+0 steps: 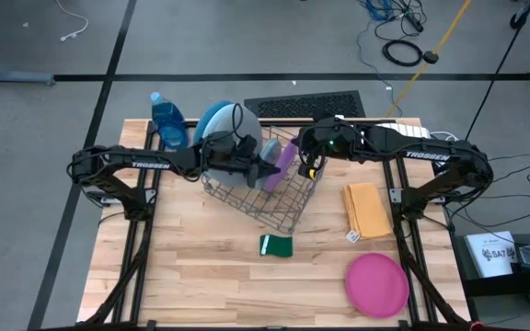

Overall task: Sort dishes
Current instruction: Put the purple plate in the dish rack

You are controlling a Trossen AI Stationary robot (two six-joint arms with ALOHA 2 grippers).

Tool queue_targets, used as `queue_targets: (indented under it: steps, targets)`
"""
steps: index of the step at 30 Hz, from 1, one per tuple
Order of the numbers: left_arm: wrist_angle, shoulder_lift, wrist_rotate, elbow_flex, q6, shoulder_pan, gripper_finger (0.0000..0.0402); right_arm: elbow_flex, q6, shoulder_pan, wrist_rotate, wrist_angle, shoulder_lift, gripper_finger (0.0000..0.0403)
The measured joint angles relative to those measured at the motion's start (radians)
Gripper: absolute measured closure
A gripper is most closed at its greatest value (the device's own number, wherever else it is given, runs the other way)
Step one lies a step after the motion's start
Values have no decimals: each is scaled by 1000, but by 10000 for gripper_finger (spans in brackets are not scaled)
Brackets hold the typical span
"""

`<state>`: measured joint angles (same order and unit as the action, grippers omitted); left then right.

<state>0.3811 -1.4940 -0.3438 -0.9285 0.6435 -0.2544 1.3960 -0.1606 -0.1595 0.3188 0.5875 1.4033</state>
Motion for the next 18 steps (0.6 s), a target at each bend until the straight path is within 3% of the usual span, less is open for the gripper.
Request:
queue_targets:
  steps: [9, 18]
  targets:
    - [234, 0, 37, 159, 70, 0, 401, 0, 0, 12, -2, 0, 0, 403]
    - [306, 0, 38, 219, 83, 0, 401, 0, 0, 12, -2, -12, 0, 403]
